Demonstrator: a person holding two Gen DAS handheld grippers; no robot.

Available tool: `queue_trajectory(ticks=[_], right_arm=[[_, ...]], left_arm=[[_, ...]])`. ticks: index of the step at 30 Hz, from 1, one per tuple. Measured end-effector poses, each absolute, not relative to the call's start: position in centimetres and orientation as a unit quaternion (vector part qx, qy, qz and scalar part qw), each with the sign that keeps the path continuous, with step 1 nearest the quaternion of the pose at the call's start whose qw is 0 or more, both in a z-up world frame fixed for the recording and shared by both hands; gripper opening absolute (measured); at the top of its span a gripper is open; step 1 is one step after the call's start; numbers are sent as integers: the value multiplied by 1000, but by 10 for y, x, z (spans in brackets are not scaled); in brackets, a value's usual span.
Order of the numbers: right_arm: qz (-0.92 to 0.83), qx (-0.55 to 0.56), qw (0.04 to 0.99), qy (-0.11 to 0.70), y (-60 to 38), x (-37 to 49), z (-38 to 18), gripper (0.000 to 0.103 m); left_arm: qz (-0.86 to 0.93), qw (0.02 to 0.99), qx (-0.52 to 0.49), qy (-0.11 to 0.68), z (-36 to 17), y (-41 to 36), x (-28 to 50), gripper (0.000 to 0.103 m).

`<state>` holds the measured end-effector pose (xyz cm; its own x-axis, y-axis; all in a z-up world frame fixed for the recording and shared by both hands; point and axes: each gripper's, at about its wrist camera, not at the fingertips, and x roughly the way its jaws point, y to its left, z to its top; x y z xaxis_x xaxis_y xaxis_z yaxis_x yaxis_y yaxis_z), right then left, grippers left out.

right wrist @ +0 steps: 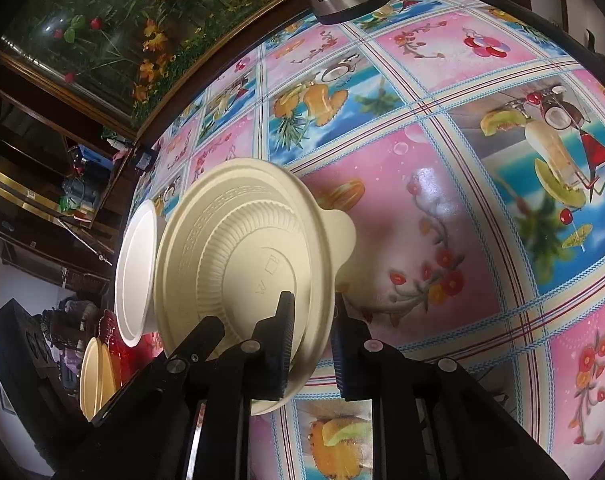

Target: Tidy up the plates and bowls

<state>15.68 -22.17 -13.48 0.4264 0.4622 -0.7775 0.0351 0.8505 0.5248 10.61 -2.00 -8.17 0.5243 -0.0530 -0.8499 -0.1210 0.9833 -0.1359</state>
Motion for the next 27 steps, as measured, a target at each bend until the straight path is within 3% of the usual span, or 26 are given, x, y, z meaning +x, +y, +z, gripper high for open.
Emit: queue_trajectory(ticks=[27], right_arm=[[137,247,822,495,-230,103,-118,12]], left_arm=[[12,887,-54,458,-63,-27,58,19]])
